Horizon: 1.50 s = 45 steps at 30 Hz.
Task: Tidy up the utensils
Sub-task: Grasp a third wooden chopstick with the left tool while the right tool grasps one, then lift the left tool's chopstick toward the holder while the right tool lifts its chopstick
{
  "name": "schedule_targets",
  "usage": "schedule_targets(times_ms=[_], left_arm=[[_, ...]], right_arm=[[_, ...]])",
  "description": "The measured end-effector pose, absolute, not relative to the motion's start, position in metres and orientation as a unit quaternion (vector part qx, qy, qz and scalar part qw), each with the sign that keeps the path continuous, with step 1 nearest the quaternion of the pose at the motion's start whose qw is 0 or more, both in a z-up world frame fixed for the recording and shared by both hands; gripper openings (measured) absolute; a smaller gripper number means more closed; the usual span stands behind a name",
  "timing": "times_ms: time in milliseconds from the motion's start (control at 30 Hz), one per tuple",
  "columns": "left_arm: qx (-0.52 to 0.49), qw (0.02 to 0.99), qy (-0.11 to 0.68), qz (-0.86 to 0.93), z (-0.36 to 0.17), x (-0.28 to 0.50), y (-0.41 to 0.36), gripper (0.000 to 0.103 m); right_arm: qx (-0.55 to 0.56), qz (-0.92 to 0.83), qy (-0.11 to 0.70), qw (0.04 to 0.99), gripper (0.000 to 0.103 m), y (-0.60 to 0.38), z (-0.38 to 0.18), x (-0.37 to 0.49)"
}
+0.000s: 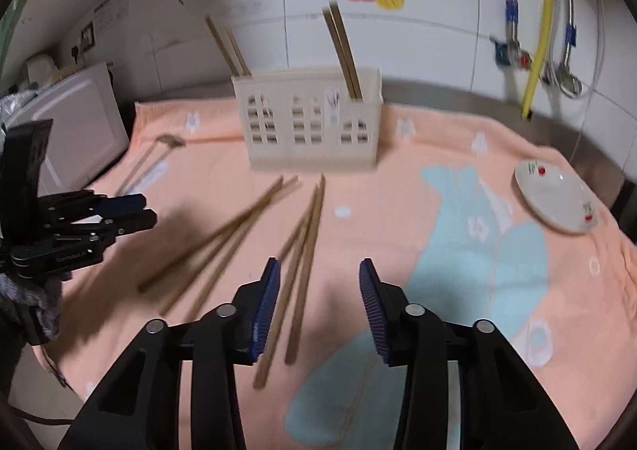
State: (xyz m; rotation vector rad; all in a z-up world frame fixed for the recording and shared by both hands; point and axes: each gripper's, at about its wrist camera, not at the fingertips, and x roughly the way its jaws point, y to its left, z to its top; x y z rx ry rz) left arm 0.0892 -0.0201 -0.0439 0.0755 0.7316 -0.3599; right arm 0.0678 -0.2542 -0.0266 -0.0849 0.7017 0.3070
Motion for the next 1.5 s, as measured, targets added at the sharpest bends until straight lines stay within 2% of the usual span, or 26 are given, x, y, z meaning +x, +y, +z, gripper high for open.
schedule_targets(times_ms=[333,800,1000,1167,1500], left_arm=[[0.036,0.902,0.394,-0.176,-0.077,0.086,-0.024,0.03],[0.037,0.892,0.409,-0.189,-0.09,0.09,-0.032,0.02],[0.037,0.888,0.419,-0.186,-0.094,0.094,-0.033,0.011],[0.033,0.89,0.418,-0.18,-0.093,0.094,-0.032,0.006],[0.024,0.904,0.387,-0.182,-0.068,0.088,-0.029,0.005]], right_arm=[[-0.032,0.158,0.39,0.906,0.023,-0.247,-0.071,0.067],[-0.018,0.159,0.414,0.896,0.012,-0.238,-0.09,0.078],[-0.028,0.151,0.412,0.898,0.008,-0.235,-0.092,0.079],[-0.027,0.148,0.41,0.899,0.007,-0.236,-0.093,0.078],[-0.02,0.144,0.376,0.915,0.007,-0.245,-0.067,0.069]])
